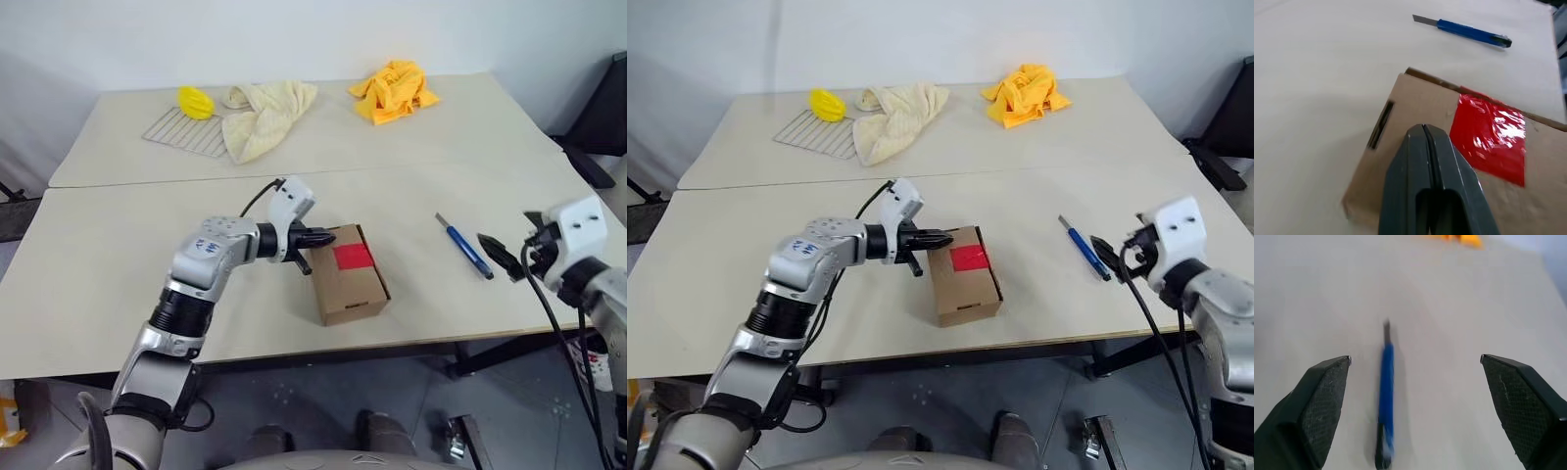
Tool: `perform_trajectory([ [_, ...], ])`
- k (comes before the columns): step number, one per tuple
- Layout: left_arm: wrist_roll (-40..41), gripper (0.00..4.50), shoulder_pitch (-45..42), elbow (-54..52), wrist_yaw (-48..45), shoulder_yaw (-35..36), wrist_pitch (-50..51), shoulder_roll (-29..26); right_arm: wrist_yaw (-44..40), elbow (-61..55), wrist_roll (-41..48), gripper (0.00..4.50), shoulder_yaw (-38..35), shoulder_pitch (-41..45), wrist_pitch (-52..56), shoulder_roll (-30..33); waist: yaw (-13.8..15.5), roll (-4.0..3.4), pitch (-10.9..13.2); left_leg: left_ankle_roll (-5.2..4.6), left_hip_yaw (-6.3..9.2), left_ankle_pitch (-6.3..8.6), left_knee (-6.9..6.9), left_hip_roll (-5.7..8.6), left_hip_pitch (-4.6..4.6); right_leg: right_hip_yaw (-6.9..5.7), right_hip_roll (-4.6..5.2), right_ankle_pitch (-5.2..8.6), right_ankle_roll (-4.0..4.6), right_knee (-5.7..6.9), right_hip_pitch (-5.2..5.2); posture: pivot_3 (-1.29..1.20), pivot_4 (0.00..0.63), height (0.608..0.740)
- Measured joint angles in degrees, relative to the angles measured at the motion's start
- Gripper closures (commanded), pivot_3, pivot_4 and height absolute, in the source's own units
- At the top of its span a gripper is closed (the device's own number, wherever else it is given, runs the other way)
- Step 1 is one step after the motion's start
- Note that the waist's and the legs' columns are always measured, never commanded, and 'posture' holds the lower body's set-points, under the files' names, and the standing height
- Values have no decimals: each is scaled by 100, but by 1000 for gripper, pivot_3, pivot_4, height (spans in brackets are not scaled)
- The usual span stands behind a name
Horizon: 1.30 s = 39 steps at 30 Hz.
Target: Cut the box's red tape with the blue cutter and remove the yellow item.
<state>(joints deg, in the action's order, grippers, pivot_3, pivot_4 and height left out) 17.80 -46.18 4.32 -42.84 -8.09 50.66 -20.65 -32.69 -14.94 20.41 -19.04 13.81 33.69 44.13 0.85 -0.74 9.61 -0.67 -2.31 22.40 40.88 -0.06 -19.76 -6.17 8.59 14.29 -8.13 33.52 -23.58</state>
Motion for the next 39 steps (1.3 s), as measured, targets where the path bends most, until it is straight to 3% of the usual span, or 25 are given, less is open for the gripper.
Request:
perform_trajectory([
  [2, 185, 4500, -5, -156, -68, 144, 254, -62, -107, -132, 131, 24, 256, 266, 288, 38, 13, 5, 3, 0, 3, 0, 0, 0, -3, -1, 0, 0, 0, -3, -1, 0, 150, 740],
  [5, 458, 4500, -5, -302, -149, 316, 663, -289, -183, -140, 138, 640, 795, 655, 617, 41, 54, 11, 7, 0, 2, 0, 10, 4, -35, -14, 2, 0, 0, -6, -17, 0, 150, 740],
  [11, 519, 4500, 724, -747, -349, 186, 1101, -1430, -672, 481, -140, 2661, 2369, 1549, 1271, 48, -21, 13, 14, 0, -1, 0, 0, 4, -41, -16, 1, 0, 0, -11, -28, 0, 150, 740],
  [16, 519, 4500, 1269, -946, -183, -83, 1145, -1120, -979, 986, -347, 4480, 2938, 1959, 1405, 22, 105, 34, 33, -1, 23, 1, 23, 11, -65, -23, 6, 0, 0, -13, -26, 0, 150, 740],
  [21, 499, 4500, 1284, -1002, 227, -209, 1002, -283, -1355, 935, -349, 4480, 3062, 2086, 1642, 61, 87, 38, 36, -1, 21, 1, 19, 12, -63, -27, 6, 0, -1, -14, -25, 0, 150, 740],
  [25, 476, 4500, 1237, -847, 413, -225, 825, 54, -1594, 603, -315, 4480, 3143, 2047, 1901, 276, 52, 38, 36, -1, 18, 1, 13, 10, -60, -28, 4, 0, -1, -14, -27, 0, 150, 740],
  [39, 449, 4500, 999, -786, 295, -641, 791, 168, -1777, -350, -69, 4480, 2993, 1539, 2546, 756, 56, 40, 37, 0, 17, 1, 16, 9, -58, -26, 5, 0, -1, -14, -26, 0, 150, 740],
])
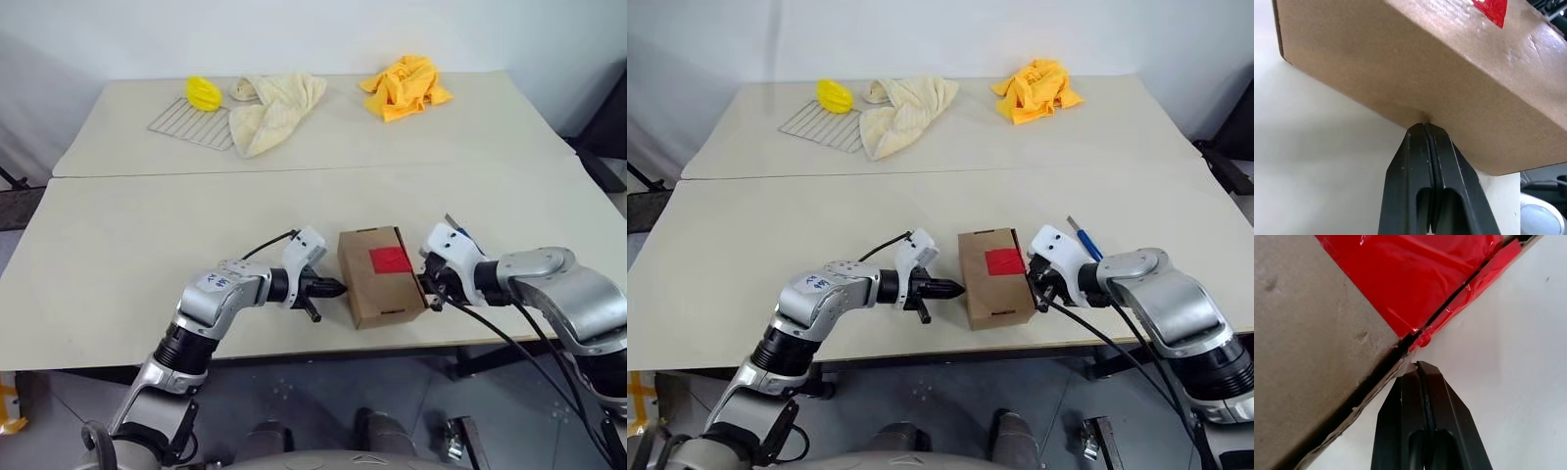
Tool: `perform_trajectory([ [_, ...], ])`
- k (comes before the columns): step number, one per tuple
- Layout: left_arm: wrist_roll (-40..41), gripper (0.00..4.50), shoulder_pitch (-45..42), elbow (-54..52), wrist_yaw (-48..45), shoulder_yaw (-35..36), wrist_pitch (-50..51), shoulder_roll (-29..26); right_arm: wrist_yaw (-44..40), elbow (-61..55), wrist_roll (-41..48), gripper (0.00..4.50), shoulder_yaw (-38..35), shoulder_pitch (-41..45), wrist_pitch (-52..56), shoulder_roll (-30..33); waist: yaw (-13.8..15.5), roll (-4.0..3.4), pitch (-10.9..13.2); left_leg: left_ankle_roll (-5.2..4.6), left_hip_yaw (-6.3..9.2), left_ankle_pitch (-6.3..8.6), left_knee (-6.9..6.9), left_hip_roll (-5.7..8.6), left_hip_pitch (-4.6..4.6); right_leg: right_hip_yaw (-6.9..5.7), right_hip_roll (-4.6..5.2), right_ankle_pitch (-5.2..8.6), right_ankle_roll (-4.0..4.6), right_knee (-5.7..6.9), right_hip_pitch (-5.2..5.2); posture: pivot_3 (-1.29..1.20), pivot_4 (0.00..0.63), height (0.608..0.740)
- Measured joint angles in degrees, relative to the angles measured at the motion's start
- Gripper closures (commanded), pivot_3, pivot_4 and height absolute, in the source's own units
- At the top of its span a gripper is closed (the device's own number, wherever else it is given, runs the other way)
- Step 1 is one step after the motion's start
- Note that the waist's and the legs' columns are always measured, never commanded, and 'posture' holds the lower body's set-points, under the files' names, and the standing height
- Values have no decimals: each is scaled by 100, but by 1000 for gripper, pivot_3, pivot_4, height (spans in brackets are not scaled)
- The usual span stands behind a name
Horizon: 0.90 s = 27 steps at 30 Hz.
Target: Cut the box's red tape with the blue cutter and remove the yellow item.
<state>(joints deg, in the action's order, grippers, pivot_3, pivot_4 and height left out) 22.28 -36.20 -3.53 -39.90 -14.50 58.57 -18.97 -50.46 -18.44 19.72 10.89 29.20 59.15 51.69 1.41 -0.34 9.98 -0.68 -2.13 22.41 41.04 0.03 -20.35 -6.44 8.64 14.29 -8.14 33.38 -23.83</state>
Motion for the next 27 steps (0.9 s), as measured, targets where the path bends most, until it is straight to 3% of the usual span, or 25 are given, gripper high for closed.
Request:
perform_trajectory([
  [12, -265, 4500, -128, 388, -7, 12, -456, -199, 519, 378, -478, 4480, -60, -61, -636, -1, 4, 0, 0, 0, -2, 0, -1, 1, 0, 0, 0, 0, 0, 0, 0, 0, 150, 740],
  [13, -303, 4500, -127, 443, -1, 45, -573, -244, 573, 457, -530, 4320, -145, -61, -761, 0, 3, 0, 0, 0, -2, 0, -1, 1, 0, 0, 0, 0, 0, 0, 0, 0, 150, 740],
  [16, -401, 4500, -125, 511, -2, 236, -985, -410, 621, 508, -560, 3596, -509, -60, -826, 88, 5, 1, 0, 0, -2, 0, -1, 0, -1, -1, 0, 0, 0, -1, -1, 0, 150, 740],
  [20, -368, 4500, -125, 571, -60, 575, -1341, -474, 665, 409, -492, 2211, -897, -25, -624, 108, 12, 1, 0, 0, -2, 0, -1, 0, -2, -1, 0, 0, 0, -1, 0, 0, 150, 740],
  [25, 310, 4500, -332, 272, -373, 1053, -930, -437, 534, -263, 27, 465, -1428, -22, 204, 315, 22, 2, 2, 0, 3, 0, 1, -1, -6, -4, 1, 0, 0, -1, -1, 0, 150, 740],
  [27, 596, 4500, -551, 12, -508, 1093, -692, -383, 506, -660, 366, 49, -1673, -18, 725, 336, 20, 3, 2, 0, 4, 0, 2, -1, -4, -4, 1, 0, 0, -1, 2, 0, 150, 740],
])
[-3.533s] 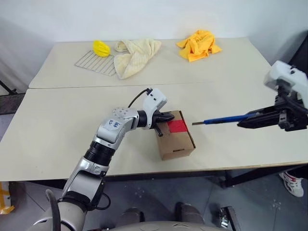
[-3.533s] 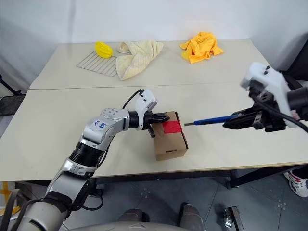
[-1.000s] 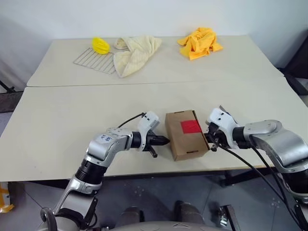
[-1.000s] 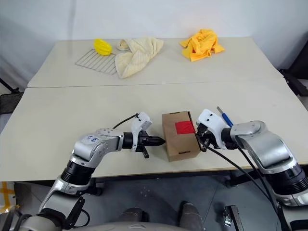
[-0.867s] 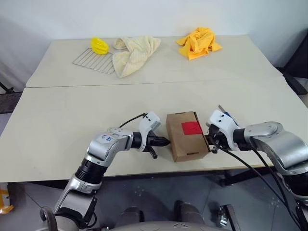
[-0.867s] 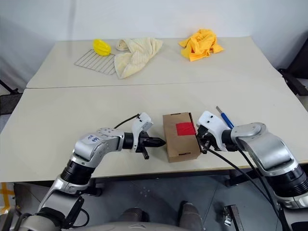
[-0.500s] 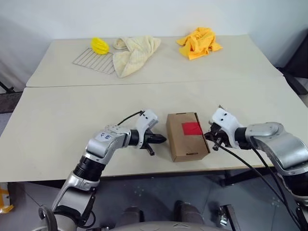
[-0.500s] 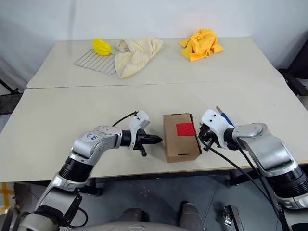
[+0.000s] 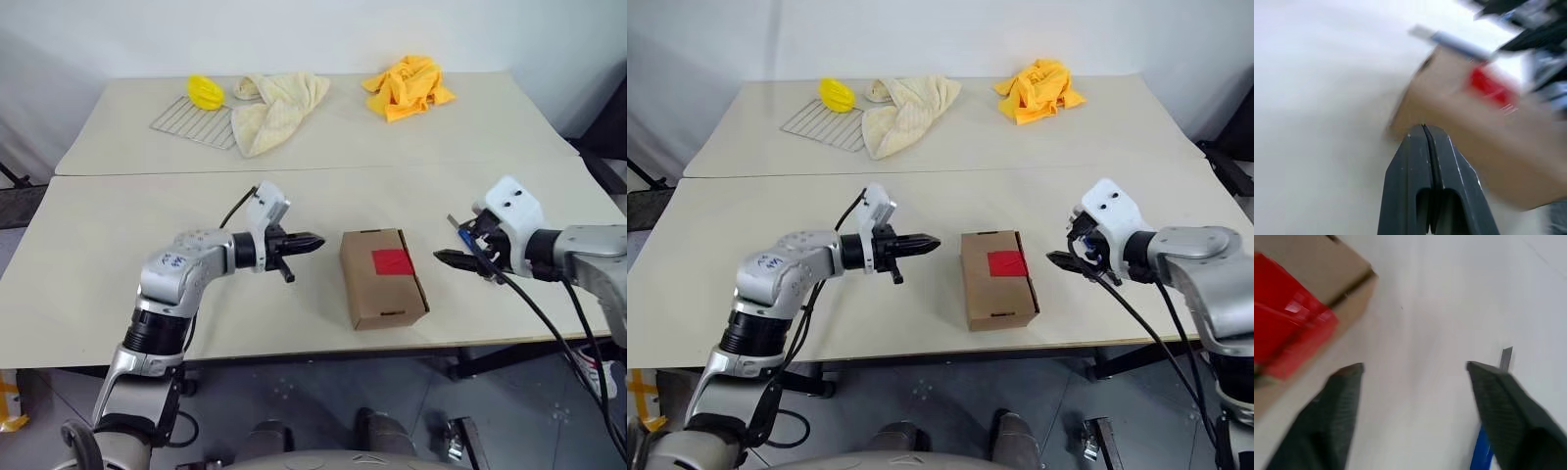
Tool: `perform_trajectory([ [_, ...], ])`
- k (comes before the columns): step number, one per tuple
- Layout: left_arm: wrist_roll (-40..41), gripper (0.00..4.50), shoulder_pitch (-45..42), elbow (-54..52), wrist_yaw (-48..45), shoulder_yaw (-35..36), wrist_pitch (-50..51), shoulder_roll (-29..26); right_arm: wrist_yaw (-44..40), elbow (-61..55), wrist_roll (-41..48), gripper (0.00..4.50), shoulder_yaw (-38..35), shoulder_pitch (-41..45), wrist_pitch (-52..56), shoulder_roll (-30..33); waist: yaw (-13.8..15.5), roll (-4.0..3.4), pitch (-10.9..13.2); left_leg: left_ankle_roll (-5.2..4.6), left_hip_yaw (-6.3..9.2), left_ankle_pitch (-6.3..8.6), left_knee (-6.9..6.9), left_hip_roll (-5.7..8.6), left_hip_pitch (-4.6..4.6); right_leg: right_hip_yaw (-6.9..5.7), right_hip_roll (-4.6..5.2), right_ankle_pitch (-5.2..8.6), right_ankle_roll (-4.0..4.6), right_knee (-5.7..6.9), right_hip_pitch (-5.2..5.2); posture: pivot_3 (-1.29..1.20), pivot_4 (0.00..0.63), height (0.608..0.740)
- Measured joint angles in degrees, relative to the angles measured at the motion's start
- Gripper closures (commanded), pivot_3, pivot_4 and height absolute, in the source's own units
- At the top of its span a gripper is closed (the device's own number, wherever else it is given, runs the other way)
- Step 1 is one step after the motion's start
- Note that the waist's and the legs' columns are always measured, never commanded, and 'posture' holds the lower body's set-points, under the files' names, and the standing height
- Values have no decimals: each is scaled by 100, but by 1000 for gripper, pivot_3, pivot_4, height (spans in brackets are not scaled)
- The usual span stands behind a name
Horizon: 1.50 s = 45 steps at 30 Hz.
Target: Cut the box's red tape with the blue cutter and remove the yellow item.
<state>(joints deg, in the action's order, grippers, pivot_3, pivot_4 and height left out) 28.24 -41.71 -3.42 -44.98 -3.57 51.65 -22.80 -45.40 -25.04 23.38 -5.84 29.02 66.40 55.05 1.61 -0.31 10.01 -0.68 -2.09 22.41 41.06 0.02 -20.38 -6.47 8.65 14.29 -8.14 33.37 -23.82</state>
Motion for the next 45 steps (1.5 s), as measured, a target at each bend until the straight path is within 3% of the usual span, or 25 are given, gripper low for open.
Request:
perform_trajectory([
  [5, 481, 4500, -327, -249, -114, -51, 520, 261, 223, -421, 576, 49, -340, 101, 1045, -281, -17, 0, 0, 0, -2, 0, -3, 0, 6, 3, -1, 0, 0, 2, 2, 0, 150, 740],
  [9, 490, 4500, -330, -197, -212, -562, 771, 244, 540, -441, 697, 49, -351, 79, 1403, -489, -24, 0, 0, 0, -5, 0, -5, 1, 7, 5, -2, 0, 0, 2, 1, 0, 150, 740],
  [14, 204, 4500, -253, -11, -225, -1078, 758, 133, 805, -466, 752, 49, -309, 8, 1498, -654, -9, 0, 0, 0, -5, 0, -3, 4, 5, 7, -1, 0, 0, 1, 1, 0, 150, 740],
  [31, -254, 4500, -241, 21, -214, -1433, 312, 188, 985, -445, 911, 49, -309, -384, 1316, -709, -9, 0, 0, 0, -5, 0, -3, 3, 9, 8, -2, 0, 0, 1, 4, 0, 150, 740],
  [45, -414, 4500, -297, 252, -393, -1593, -55, 197, 637, 502, 164, 49, 676, -1304, -186, 482, 15, 8, -7, -6, -3, 3, 1, 5, 23, 7, 1, 0, 0, -5, 26, 0, 150, 740],
])
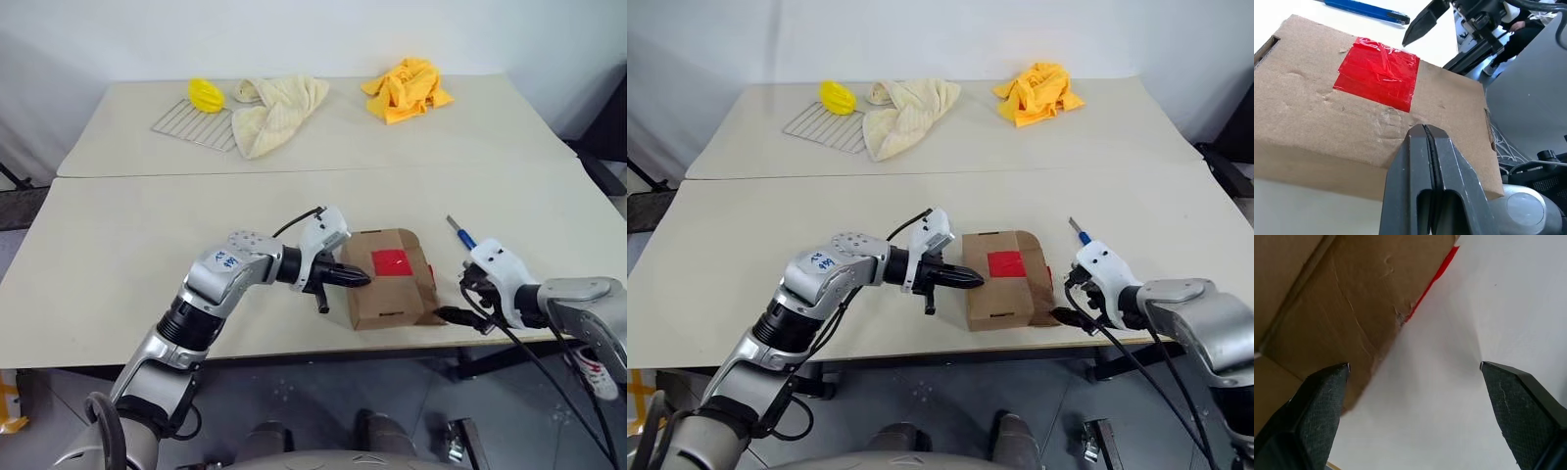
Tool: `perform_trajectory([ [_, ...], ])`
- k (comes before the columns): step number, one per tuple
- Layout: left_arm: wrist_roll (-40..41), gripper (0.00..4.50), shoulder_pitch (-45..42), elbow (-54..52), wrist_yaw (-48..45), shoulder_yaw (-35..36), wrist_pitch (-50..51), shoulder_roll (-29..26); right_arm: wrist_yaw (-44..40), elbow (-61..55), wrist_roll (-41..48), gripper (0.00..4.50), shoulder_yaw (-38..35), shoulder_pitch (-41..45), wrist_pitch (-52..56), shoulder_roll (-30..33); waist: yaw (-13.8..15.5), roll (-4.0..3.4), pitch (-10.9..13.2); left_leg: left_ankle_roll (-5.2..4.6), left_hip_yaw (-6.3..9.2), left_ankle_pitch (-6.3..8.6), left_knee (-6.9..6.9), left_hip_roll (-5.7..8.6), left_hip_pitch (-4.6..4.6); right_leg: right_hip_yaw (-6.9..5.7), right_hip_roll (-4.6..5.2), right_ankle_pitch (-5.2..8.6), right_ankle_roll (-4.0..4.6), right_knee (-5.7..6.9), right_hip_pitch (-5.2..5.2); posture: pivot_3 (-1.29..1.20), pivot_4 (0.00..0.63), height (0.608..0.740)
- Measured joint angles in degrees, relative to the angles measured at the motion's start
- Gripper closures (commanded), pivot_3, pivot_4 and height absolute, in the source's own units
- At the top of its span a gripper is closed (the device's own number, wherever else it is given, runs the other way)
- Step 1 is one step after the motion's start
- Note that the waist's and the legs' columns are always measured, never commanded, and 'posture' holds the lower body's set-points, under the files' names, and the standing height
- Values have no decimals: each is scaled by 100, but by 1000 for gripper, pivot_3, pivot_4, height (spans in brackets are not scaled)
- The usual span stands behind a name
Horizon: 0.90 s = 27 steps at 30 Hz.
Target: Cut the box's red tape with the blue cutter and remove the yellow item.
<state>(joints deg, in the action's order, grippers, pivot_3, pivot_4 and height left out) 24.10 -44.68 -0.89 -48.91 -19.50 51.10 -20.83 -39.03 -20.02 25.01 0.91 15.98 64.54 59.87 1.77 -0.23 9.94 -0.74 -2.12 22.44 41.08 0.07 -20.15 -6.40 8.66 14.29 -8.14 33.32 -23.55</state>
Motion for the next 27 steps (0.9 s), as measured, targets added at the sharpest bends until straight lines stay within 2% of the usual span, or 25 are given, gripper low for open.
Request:
perform_trajectory([
  [7, -3, 4500, 5, 34, 0, -1, -45, -5, -354, 396, -58, 49, -47, -59, -516, 59, -3, 3, -1, 0, 1, 0, 3, -1, 4, 1, 0, 0, 0, -2, 6, 0, 150, 740],
  [10, -3, 4500, 6, 33, -3, -2, -69, -13, -502, 711, 61, 49, -443, -17, -404, 73, -4, 2, -1, 0, 1, 0, 5, -1, 2, 1, 1, 0, -1, -2, 4, 0, 150, 740],
  [16, -12, 4500, 9, 64, -5, 5, -117, -52, -569, 1372, 886, 49, -1509, 1303, 782, -156, -31, 0, -1, 1, 2, 0, 7, -10, 7, 1, -3, -1, 1, 8, 5, 0, 150, 740],
  [23, -12, 4500, 38, 3, 7, 8, -118, -54, -648, 1759, 1299, 49, -1227, 1482, 1434, -785, -30, -1, -1, 0, -1, 0, 6, -4, 2, 3, 0, -1, 0, 7, -1, 0, 150, 740],
  [27, -14, 4500, 103, -120, 51, 32, -87, -125, -888, 1925, 1339, 49, -712, 1486, 1389, -952, -41, -1, -1, 1, -2, -1, 5, -5, 3, 4, -2, -1, 0, 8, -2, 0, 150, 740],
])
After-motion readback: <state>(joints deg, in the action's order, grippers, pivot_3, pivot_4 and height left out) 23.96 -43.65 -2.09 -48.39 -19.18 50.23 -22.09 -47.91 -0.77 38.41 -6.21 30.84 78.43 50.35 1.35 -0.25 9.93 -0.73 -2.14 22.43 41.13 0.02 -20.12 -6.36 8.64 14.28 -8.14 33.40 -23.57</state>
